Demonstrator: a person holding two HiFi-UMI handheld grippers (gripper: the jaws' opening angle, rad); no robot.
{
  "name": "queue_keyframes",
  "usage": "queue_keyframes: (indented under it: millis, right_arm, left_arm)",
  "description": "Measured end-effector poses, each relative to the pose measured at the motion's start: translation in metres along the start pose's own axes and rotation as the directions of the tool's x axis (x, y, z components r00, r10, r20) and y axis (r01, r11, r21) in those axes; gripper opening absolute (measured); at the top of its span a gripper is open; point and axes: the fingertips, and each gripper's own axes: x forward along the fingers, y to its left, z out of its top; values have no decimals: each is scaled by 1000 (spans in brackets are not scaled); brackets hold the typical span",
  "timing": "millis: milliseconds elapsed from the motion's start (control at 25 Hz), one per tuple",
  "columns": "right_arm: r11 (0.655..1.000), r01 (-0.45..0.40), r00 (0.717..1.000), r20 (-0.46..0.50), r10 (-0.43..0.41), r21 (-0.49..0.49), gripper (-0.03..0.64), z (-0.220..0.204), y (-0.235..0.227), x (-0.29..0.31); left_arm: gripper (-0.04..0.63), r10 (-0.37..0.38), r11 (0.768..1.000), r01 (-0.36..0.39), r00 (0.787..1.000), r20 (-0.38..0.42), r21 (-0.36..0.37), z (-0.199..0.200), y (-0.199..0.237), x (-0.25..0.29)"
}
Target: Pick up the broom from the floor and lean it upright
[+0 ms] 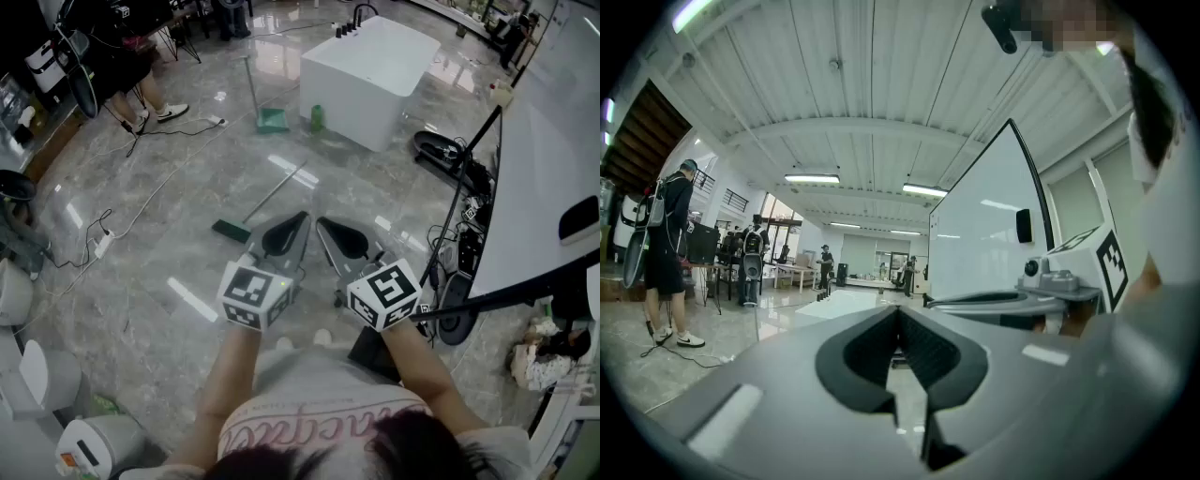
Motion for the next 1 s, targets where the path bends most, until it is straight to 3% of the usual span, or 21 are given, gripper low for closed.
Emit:
queue_keyframes:
  millis: [400,600,1000]
  right_arm:
    - [1000,1,1000,4,-1,-5,0,-1,-5,-2]
    - [1000,20,998,53,-19,-4,2,1,-9,-6]
    - [1000,-9,1000,10,9,7,2,-16,-31,-22]
  left_arm:
    - [-2,9,1000,-9,1000,1,5,-1,-2,3]
    - [-2,30,999,-30,1000,-10,-13,-6,0,5]
    - [-2,73,997,-75,997,-36,-30,-14,-11,22]
